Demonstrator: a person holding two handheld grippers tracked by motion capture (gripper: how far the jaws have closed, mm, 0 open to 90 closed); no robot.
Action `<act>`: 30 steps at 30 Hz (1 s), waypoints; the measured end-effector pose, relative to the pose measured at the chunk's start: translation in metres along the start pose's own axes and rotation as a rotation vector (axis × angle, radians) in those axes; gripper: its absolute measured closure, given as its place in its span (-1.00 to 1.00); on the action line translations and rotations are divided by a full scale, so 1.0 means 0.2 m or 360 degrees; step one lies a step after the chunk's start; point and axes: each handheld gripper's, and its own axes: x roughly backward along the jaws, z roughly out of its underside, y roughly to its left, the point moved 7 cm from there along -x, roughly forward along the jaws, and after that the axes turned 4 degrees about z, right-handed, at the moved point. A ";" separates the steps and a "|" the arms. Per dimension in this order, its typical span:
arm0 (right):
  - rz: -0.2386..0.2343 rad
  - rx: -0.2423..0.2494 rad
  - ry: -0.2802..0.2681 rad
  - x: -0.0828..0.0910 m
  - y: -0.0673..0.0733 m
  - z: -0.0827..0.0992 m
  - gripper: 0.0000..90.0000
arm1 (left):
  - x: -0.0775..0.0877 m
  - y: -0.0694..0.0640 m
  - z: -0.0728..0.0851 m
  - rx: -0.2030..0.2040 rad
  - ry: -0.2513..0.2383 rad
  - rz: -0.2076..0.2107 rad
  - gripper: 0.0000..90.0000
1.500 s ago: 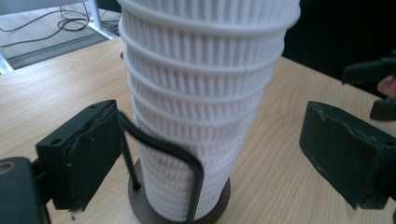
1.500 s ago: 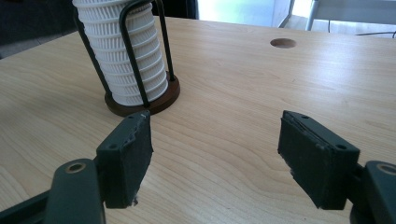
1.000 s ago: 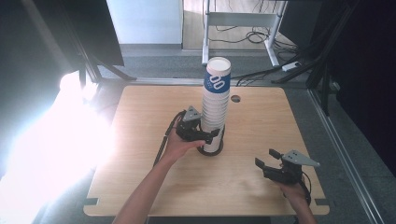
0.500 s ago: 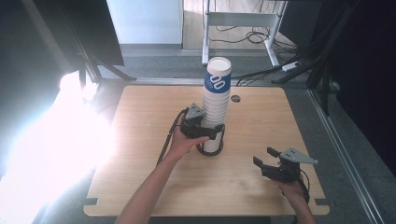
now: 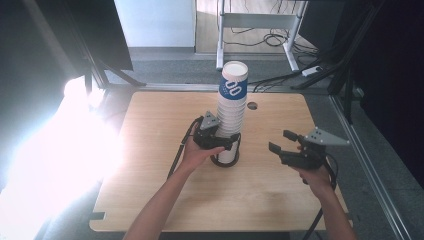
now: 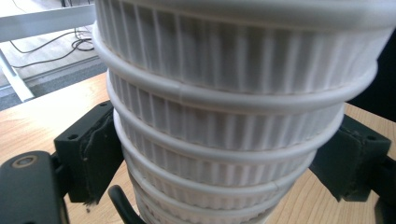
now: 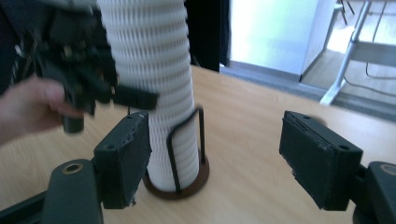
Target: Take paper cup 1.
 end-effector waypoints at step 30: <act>-0.0191 0.0147 -0.0048 -0.26 0.26 -0.67 -0.62 | -0.01 -0.02 0.00 0.0007 -0.0011 -0.0012 -0.72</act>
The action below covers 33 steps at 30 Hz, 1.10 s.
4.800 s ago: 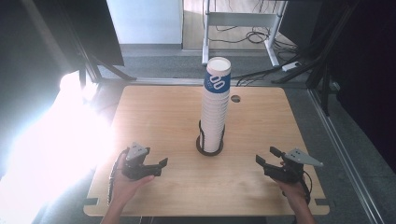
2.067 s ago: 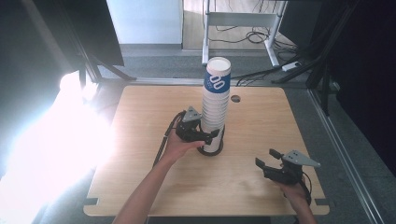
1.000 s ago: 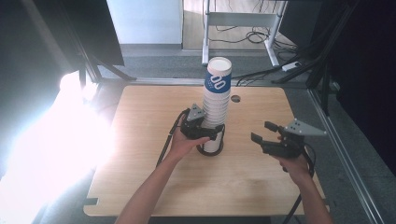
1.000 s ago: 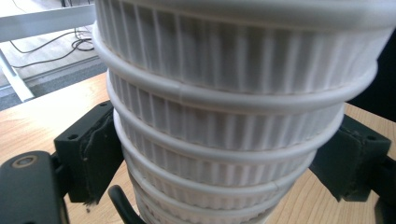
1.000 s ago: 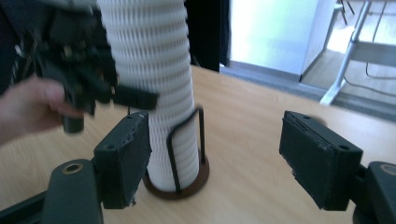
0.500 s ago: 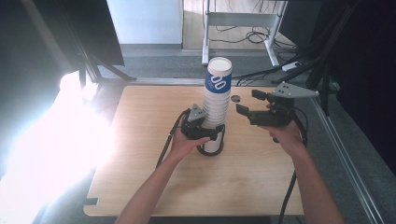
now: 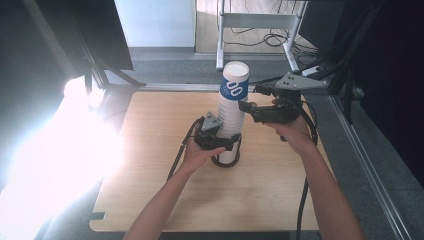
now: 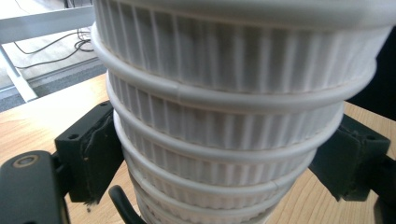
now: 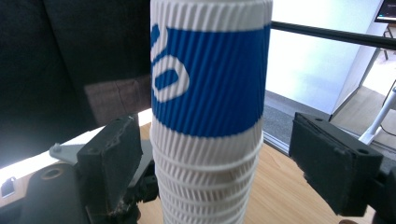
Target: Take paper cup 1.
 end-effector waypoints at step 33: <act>-0.0016 0.0045 0.0039 -0.23 0.04 -0.21 -0.49 | 0.00 0.00 0.00 -0.0007 0.0006 0.0003 -0.72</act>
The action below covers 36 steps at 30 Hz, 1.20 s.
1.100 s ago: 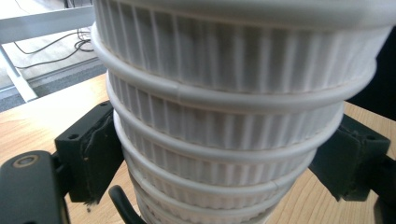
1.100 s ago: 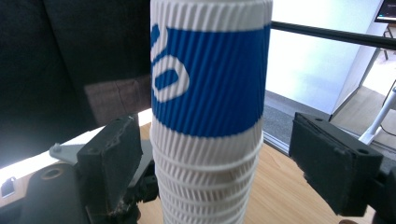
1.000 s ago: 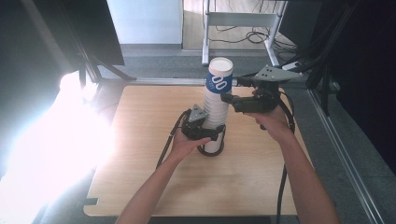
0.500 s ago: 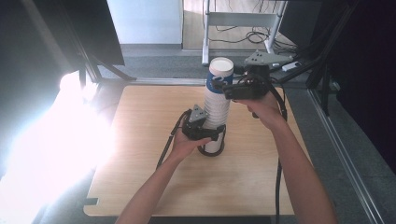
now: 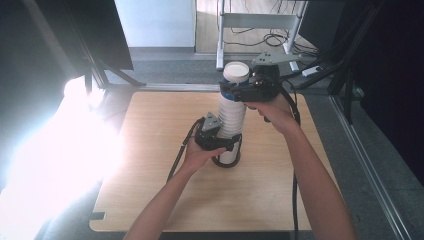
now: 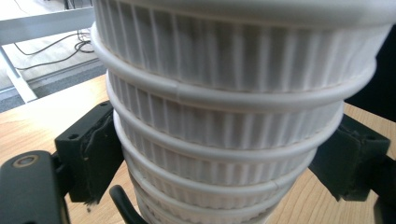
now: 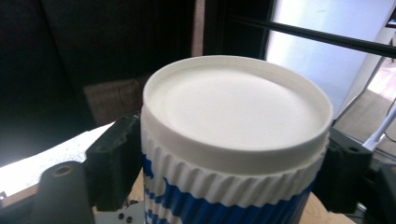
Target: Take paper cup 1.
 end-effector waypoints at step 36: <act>0.0058 0.0025 -0.0186 0.15 0.01 -0.18 -0.39 | 0.00 -0.01 0.00 -0.0018 -0.0014 -0.0015 -0.72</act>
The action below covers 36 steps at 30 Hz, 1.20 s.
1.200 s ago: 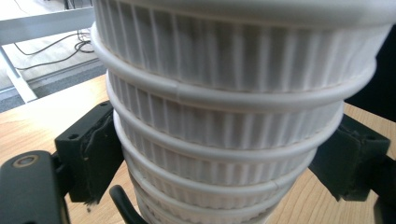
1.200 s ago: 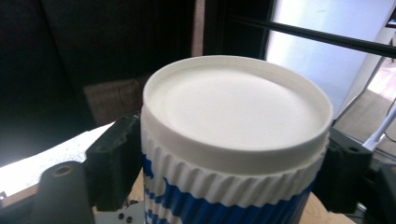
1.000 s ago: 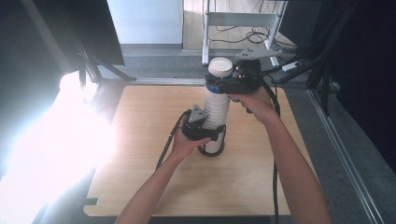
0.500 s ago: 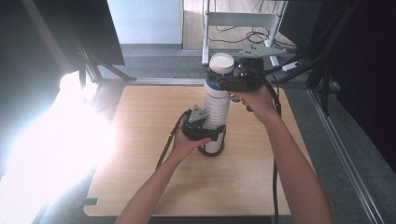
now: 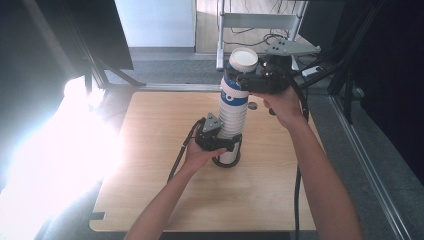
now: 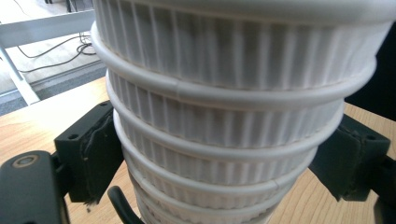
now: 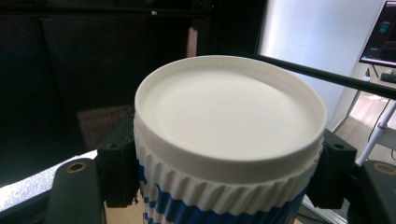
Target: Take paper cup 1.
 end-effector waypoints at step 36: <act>-0.0094 0.0054 -0.0176 0.47 0.11 0.12 -0.39 | 0.05 -0.01 0.00 0.0001 -0.0012 -0.0008 -0.84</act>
